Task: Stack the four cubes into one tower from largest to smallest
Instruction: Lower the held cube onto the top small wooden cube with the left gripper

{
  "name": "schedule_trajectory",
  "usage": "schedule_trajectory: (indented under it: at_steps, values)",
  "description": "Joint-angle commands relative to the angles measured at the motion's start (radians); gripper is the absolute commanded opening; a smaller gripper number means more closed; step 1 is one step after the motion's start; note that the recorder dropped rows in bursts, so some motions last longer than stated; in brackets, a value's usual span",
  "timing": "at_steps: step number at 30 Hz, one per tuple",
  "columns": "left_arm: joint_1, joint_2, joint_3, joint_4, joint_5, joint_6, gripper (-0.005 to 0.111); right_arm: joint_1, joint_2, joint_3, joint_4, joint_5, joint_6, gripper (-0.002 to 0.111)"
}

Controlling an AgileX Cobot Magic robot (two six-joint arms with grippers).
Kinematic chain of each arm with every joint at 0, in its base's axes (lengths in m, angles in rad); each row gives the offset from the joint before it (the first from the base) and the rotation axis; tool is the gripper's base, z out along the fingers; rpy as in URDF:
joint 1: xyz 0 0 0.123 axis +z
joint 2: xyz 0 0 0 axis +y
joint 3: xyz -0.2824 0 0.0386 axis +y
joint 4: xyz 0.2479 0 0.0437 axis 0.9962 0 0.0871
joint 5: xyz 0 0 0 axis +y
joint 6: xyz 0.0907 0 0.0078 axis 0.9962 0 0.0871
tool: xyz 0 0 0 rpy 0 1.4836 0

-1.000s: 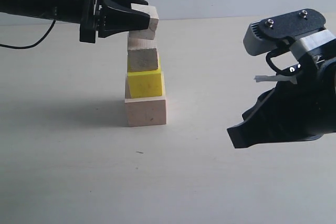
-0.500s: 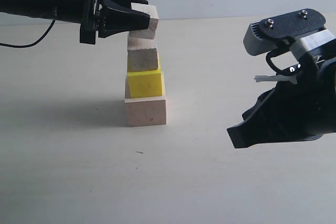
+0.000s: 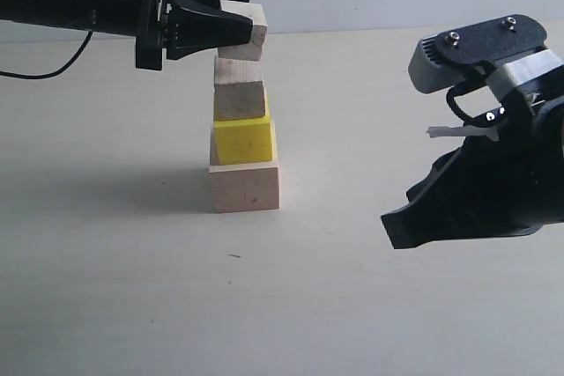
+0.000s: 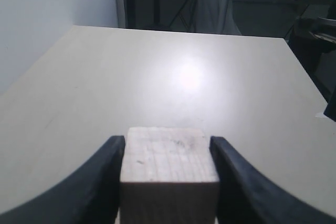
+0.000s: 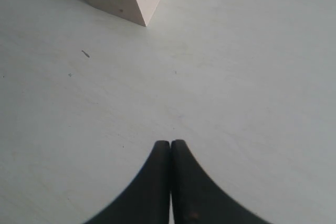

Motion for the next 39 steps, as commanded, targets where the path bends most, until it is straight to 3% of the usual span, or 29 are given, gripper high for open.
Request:
schedule_trajectory:
  at_steps: [1,39]
  values:
    - [-0.002,-0.003,0.005,-0.020,0.004,0.005,0.000,-0.001,-0.008,0.004,-0.002,-0.008,-0.005,0.000]
    - [-0.002,0.021,0.032,-0.064,0.004,0.032,0.000,-0.001,-0.008,0.004,0.015,-0.008,-0.006,0.000]
